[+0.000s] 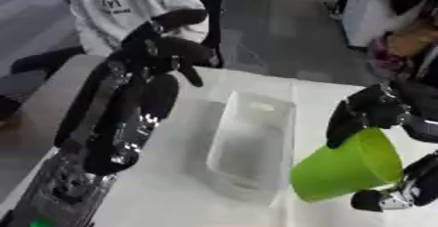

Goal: Pick up objects on the table and place them in the box.

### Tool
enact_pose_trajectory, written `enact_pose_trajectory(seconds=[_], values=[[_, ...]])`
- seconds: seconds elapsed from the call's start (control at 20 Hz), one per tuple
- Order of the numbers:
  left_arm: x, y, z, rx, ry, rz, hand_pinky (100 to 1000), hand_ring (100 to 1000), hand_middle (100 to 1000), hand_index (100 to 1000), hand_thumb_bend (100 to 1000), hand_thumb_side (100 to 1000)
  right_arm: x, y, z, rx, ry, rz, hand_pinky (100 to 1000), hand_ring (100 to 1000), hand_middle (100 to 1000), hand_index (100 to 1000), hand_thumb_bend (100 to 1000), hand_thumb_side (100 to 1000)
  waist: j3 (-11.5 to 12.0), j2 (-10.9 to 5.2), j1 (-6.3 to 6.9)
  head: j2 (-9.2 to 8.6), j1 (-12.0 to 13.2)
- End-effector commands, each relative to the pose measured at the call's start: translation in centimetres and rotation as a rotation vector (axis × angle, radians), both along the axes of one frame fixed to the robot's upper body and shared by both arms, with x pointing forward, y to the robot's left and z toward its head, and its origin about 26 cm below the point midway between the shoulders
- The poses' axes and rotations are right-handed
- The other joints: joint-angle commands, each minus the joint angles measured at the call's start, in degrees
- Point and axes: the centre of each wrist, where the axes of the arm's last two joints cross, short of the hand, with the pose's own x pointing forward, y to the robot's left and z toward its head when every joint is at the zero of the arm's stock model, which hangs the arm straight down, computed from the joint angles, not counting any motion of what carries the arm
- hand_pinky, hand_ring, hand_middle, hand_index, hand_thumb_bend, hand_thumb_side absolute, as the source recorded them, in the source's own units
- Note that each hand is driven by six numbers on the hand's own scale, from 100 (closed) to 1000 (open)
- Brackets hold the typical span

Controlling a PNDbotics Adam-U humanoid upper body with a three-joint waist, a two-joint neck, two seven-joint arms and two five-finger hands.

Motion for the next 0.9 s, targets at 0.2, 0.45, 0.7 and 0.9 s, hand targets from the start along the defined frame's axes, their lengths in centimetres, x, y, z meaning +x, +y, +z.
enact_pose_trajectory(seconds=[0.2, 0.45, 0.7, 0.9], values=[[-0.4, -0.7, 1.3, -0.017, -0.038, -0.028, 504, 681, 887, 734, 241, 809, 0.0, -0.4, 1.9, 0.034, -0.056, -0.016, 100, 100, 100, 108, 395, 127, 1.17, -0.06, -0.28, -1.90, -0.20], [-0.5, -1.4, 2.0, -0.016, -0.048, -0.054, 503, 682, 889, 735, 239, 812, 0.0, -1.0, 2.7, 0.059, -0.082, -0.038, 100, 100, 100, 107, 397, 126, 2.82, 0.76, -0.90, -3.90, -0.39], [-0.6, -2.2, 2.6, -0.006, -0.055, -0.089, 500, 682, 890, 735, 237, 814, 0.2, -1.6, 3.2, 0.080, -0.101, -0.059, 100, 100, 100, 107, 387, 114, 4.72, 1.40, -1.77, -6.06, -0.93], [-0.7, -2.7, 3.0, -0.007, -0.060, -0.111, 499, 683, 892, 736, 236, 816, 0.2, -2.2, 3.6, 0.100, -0.122, -0.083, 100, 100, 100, 107, 399, 125, 6.42, 2.10, -2.66, -7.95, -1.36]])
